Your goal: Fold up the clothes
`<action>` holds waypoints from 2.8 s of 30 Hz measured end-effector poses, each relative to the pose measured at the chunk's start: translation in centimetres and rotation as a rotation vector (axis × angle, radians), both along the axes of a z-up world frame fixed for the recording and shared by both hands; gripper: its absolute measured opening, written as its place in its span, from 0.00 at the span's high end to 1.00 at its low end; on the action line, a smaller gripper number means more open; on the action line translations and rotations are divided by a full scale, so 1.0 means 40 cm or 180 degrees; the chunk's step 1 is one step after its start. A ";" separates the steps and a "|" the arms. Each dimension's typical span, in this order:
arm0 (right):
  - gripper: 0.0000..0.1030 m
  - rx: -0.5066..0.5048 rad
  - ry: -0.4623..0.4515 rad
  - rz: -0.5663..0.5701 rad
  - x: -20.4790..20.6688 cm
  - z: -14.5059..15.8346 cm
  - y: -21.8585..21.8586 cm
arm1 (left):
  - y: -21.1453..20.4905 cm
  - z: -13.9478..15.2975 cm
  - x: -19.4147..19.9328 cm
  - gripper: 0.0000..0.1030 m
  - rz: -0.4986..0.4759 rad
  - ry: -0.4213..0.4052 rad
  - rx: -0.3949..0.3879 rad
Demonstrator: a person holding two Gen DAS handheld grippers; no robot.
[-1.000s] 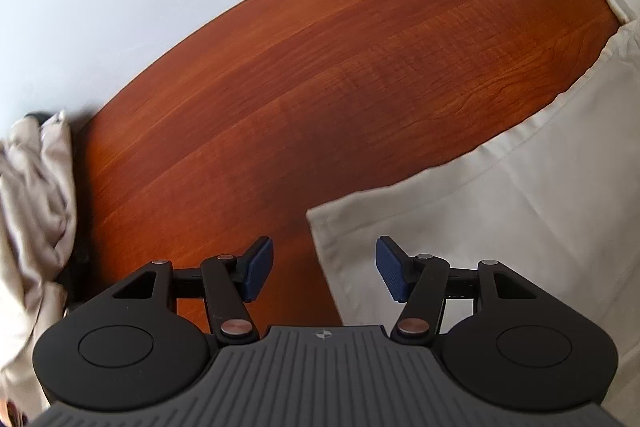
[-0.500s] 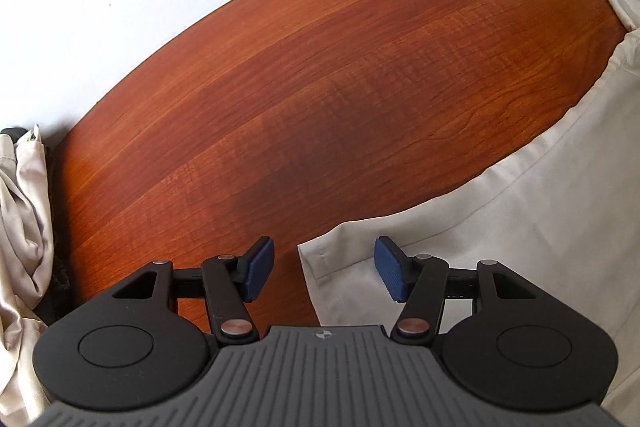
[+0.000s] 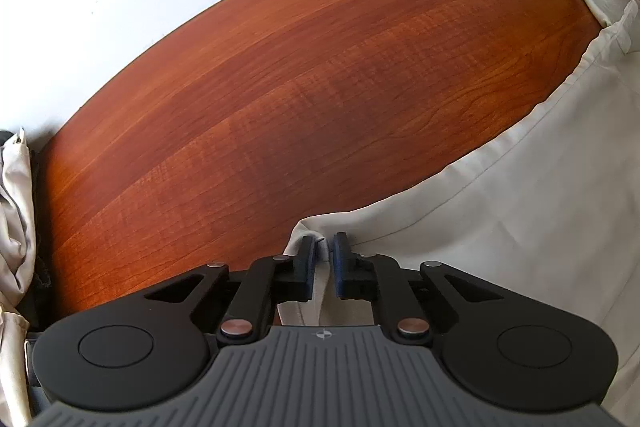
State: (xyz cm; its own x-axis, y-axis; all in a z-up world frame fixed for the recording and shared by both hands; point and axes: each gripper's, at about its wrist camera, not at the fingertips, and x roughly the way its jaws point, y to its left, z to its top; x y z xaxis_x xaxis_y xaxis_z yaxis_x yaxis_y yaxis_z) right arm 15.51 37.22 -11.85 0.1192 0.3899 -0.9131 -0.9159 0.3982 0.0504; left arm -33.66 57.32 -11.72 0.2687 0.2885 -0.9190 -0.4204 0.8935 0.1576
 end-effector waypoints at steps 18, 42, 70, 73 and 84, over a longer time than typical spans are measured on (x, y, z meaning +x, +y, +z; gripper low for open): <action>0.97 0.0206 -0.0068 -0.0050 -0.013 0.026 -0.017 | -0.021 -0.006 -0.001 0.96 0.0021 -0.0031 0.0164; 0.97 0.0639 -0.0091 -0.0468 -0.174 0.253 -0.351 | -0.145 0.173 -0.184 0.97 0.0535 -0.0653 0.0402; 0.97 0.0764 0.0113 -0.1190 -0.384 0.248 -0.839 | -0.457 0.239 -0.409 0.97 0.0828 -0.0672 0.0159; 0.97 0.0712 0.0148 -0.1238 -0.403 0.224 -0.873 | -0.477 0.200 -0.417 0.97 0.0844 -0.0570 0.0153; 0.97 0.0429 0.0191 -0.1357 -0.438 0.104 -0.925 | -0.497 0.070 -0.400 0.96 0.0808 -0.0308 0.0238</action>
